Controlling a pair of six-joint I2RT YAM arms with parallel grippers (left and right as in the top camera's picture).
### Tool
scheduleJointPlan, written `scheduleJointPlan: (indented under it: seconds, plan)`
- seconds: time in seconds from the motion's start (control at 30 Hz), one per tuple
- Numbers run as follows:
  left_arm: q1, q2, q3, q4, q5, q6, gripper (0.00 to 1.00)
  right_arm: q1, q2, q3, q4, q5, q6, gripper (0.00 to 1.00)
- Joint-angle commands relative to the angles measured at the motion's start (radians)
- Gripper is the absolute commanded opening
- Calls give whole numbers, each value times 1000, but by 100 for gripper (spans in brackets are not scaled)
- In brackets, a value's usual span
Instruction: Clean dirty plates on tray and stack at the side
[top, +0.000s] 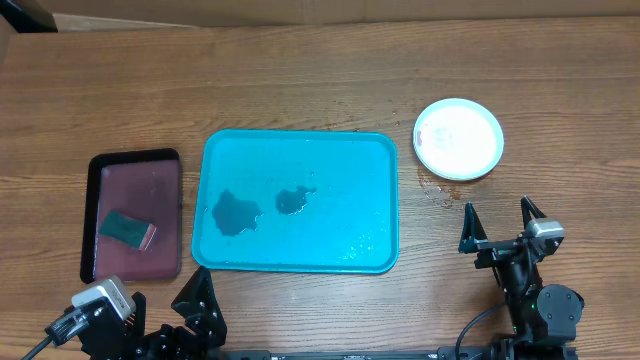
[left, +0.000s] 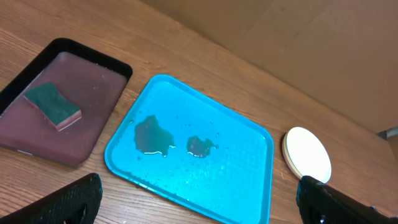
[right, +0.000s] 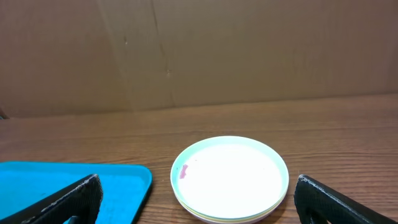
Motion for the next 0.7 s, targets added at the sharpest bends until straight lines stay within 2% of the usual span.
scheduleJointPlan:
  seconds: [0.0, 0.1, 0.2, 0.37, 0.53, 0.67]
  plan:
    - [-7, -8, 0, -16, -4, 20, 100, -3, -11, -10, 6, 3, -4, 100]
    - [-7, -8, 0, -17, -52, 104, 100, -3, -11, -10, 6, 3, -4, 100]
    - [-18, -8, -17, -18, 1, 215, 100, -3, -11, -10, 6, 3, -4, 100]
    - [-100, -17, -155, 37, 10, 315, 100, -3, -11, -10, 6, 3, -4, 100]
    - [-247, -98, -397, 297, 11, 339, 100, -3, -11, -10, 6, 3, -4, 100]
    - [-358, -204, -637, 566, -17, 338, 100, -3, -11, -10, 6, 3, -4, 100]
